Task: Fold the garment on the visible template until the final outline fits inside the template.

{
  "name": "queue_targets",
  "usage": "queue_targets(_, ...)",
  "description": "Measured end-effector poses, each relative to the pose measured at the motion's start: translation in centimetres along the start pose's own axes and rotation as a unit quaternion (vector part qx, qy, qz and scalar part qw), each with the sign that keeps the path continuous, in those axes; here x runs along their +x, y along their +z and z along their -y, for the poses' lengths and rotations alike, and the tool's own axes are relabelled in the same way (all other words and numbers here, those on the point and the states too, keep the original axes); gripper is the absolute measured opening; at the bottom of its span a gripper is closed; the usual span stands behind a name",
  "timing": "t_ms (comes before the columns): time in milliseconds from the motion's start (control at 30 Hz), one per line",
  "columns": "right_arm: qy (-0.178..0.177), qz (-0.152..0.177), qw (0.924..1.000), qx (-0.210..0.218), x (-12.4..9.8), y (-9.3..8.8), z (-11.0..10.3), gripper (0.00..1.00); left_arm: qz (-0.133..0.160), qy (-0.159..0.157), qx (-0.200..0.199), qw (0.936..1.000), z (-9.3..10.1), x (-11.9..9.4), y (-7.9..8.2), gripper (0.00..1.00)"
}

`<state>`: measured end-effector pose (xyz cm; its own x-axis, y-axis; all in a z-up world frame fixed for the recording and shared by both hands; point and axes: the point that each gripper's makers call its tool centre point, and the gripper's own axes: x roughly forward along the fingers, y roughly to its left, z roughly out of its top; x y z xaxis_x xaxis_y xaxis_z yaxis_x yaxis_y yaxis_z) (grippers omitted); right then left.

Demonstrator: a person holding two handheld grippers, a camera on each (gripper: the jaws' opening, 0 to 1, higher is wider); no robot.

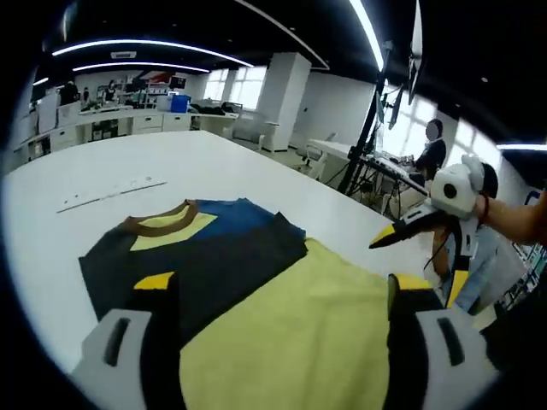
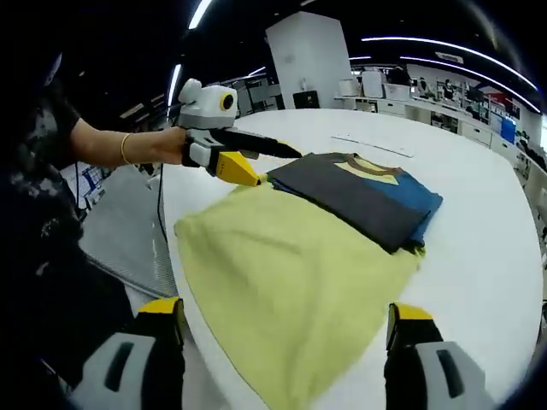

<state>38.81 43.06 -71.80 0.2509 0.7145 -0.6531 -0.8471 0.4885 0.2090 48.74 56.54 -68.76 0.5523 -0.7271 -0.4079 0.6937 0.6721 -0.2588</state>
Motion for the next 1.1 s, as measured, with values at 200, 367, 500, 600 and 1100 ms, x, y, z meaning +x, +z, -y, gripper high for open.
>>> queue_targets(200,0.012,-0.014,0.9997,-0.016,0.1,-0.7,-0.6,1.00,-0.012,0.006,0.007,0.9999,-0.5,-3.2,-1.8,0.99)
queue_targets(367,0.016,-0.038,0.9988,-0.026,0.2,-1.9,-0.8,1.00,-0.027,0.015,0.003,0.9995,-0.8,-5.1,-3.2,0.98)
queue_targets(500,0.016,-0.054,0.9977,-0.037,0.3,-2.7,-1.0,0.98,-0.032,0.014,0.011,0.9993,-0.5,-6.6,-4.1,0.97)
queue_targets(600,0.018,-0.060,0.9971,-0.042,0.4,-3.1,-1.0,0.97,-0.045,0.013,0.022,0.9987,-0.3,-7.7,-5.1,0.94)
queue_targets(1100,0.021,-0.087,0.9936,-0.068,0.6,-5.2,-1.5,0.85,-0.102,0.012,0.046,0.9937,0.7,-11.5,-10.8,0.81)
